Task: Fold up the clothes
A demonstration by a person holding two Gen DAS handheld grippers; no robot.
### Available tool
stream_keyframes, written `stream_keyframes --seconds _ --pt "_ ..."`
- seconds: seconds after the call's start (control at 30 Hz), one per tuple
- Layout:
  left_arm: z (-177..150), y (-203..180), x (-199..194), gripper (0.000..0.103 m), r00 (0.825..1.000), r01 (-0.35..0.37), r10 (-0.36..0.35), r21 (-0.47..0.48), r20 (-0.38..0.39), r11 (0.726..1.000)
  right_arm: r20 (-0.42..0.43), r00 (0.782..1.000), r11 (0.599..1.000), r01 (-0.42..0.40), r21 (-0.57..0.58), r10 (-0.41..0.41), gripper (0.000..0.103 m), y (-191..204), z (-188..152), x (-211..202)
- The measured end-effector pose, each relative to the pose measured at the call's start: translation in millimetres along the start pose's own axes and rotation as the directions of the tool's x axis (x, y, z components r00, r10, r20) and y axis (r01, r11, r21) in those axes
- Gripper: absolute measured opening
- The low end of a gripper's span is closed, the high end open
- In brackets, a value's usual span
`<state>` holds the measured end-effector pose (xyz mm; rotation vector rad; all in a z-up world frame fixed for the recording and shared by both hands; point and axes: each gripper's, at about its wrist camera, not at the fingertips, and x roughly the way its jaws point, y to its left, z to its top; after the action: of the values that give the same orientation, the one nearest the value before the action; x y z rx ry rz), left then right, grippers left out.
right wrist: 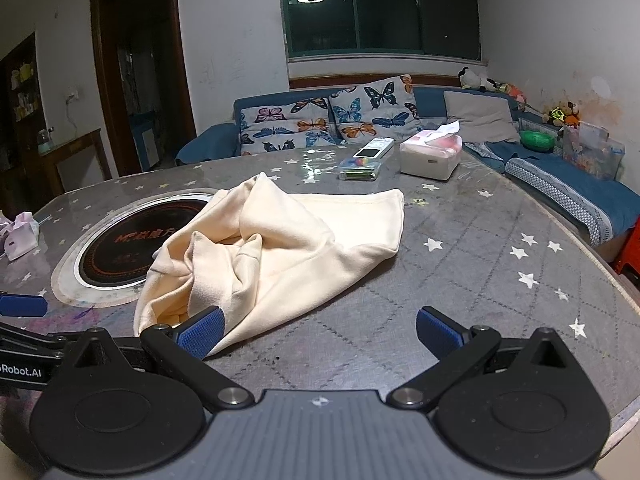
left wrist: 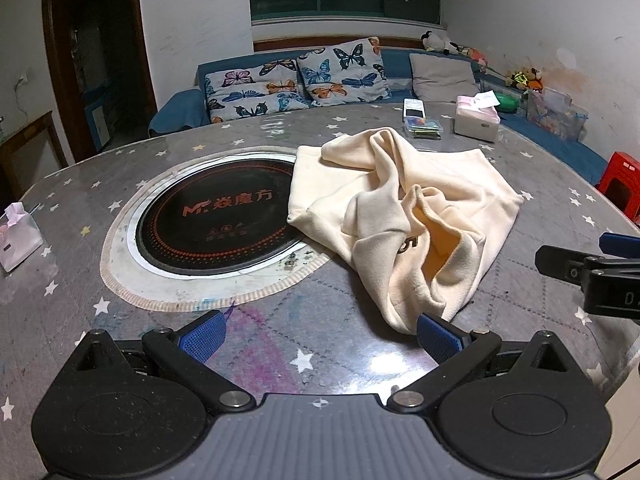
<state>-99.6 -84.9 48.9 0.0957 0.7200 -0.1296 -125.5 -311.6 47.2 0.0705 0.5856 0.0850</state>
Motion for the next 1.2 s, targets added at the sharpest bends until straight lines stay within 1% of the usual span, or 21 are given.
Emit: stream_keyframes --seconds 0.33,0.57,0.67,0.73,0.87,1.0,1.07,1.2 --pt "2 0 2 0.103 1.0 0.004 -0.004 0.006 0.003 1.0 -0.009 1.0 1.0 -0.009 -0.001 0.009 0.103 1 2 4" --pt "10 2 4 0.103 1.0 -0.005 0.005 0.014 0.018 1.0 -0.012 1.0 1.0 -0.02 -0.021 0.02 0.102 3 7 10" --pt "17 5 5 0.103 1.0 -0.009 0.009 0.018 0.029 1.0 -0.013 1.0 0.999 -0.029 -0.026 0.028 0.102 2 11 14" --pt "23 6 7 0.103 0.999 -0.011 0.01 0.02 0.039 1.0 -0.016 0.999 0.999 -0.035 -0.033 0.034 0.098 1 15 17" --pt "37 8 11 0.103 0.998 -0.013 0.012 0.027 0.064 1.0 -0.022 0.998 0.998 -0.054 -0.04 0.053 0.096 -1 24 23" --pt "57 8 21 0.102 0.996 0.008 -0.01 0.028 0.089 1.0 -0.027 0.997 0.996 -0.073 -0.041 0.072 0.091 -6 36 31" --pt "68 6 28 0.098 0.995 0.018 -0.021 0.035 0.101 0.999 -0.027 0.997 0.996 -0.077 -0.045 0.076 0.09 -8 42 36" --pt "88 3 46 0.081 0.993 0.046 -0.05 0.044 0.108 0.998 -0.034 0.995 0.995 -0.093 -0.034 0.092 0.084 -15 56 46"
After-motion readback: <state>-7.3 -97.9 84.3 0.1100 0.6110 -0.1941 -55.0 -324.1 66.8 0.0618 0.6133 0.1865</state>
